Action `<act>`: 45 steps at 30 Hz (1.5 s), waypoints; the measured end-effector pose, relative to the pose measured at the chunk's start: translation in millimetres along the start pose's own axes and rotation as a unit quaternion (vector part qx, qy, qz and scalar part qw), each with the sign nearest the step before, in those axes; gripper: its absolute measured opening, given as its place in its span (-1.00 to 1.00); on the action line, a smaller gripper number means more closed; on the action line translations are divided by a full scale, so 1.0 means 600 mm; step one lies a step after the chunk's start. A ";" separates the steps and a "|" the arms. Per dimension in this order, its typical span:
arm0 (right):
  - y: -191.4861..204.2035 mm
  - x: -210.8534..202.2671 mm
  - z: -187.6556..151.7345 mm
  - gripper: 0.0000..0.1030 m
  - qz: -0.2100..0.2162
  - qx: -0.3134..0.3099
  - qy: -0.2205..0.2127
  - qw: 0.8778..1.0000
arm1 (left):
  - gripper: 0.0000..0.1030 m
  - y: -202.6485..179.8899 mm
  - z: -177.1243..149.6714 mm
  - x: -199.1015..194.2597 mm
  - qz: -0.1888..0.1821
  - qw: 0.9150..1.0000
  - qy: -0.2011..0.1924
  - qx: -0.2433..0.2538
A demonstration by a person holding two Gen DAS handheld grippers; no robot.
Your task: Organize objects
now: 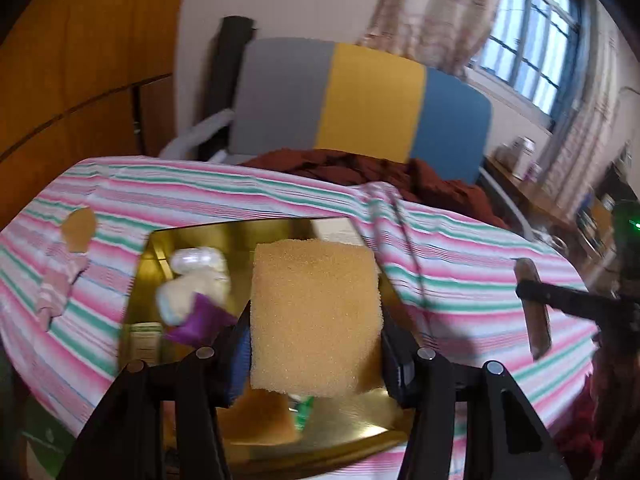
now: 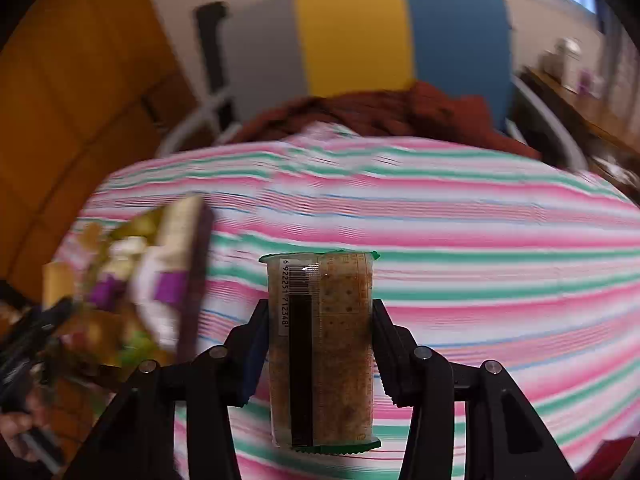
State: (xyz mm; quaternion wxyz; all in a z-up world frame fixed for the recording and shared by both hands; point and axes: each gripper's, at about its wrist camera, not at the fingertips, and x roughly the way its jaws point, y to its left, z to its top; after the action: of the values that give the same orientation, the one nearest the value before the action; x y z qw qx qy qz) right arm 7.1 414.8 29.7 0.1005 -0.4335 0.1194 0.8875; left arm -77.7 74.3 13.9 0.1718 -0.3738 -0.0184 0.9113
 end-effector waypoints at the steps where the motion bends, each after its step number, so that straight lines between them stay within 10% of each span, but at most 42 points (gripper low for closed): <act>1: 0.025 -0.001 0.002 -0.06 0.018 -0.006 -0.005 1.000 | 0.05 0.009 0.004 0.001 0.007 1.000 -0.004 -0.005; 13: 0.274 0.075 -0.015 -0.06 0.115 -0.065 0.001 0.991 | 0.07 0.065 0.026 0.028 0.046 0.998 0.001 -0.034; 23: 0.331 0.152 -0.044 0.07 0.127 -0.074 0.048 0.988 | 0.12 0.068 0.036 0.056 0.042 0.998 0.021 -0.036; 36: 0.357 0.088 -0.050 0.97 0.027 -0.131 -0.057 0.989 | 0.51 0.107 -0.003 -0.025 0.156 0.987 -0.016 -0.045; 45: 0.366 0.048 -0.071 1.00 -0.005 -0.141 -0.095 0.985 | 0.51 0.131 -0.056 -0.088 0.181 0.979 -0.036 -0.089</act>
State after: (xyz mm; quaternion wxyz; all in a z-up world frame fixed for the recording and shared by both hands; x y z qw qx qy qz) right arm -40.6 195.2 8.8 0.0540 -0.3574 -0.0191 0.9322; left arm -43.1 -19.8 12.5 -0.0303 -0.3520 -0.0374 0.9348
